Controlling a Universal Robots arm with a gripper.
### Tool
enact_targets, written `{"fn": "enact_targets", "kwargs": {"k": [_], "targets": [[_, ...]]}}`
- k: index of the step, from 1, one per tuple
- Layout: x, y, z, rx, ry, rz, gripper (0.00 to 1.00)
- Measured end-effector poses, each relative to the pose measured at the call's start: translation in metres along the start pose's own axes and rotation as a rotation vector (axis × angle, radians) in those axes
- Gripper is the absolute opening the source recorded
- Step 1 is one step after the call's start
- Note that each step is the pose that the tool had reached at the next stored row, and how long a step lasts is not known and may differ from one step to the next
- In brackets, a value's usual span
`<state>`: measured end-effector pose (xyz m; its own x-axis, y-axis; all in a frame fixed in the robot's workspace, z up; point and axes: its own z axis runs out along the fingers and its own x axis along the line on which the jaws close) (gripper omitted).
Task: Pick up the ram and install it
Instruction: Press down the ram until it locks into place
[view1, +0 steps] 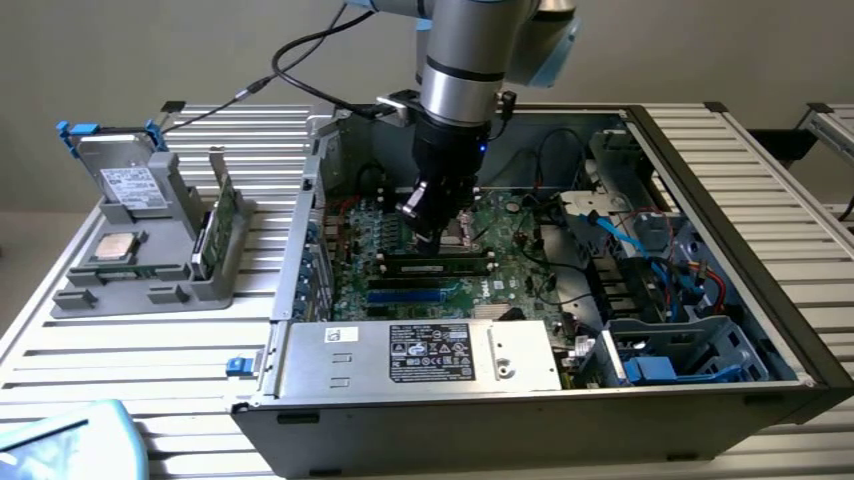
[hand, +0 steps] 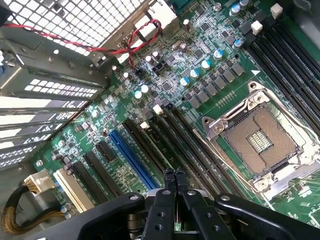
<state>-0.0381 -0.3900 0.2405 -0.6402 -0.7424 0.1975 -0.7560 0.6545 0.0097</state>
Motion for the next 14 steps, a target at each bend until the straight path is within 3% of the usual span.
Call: {"fn": "enact_targets", "kwargs": {"k": [10, 12, 14], "targets": [[-0.0001, 0.0, 0.0001, -0.0112, 0.0051, 0.125, 0.1], [-0.0001, 0.0, 0.0001, -0.0051, -0.0004, 0.144, 0.1], [-0.0001, 0.0, 0.0001, 0.0145, -0.0135, 0.161, 0.1]]}}
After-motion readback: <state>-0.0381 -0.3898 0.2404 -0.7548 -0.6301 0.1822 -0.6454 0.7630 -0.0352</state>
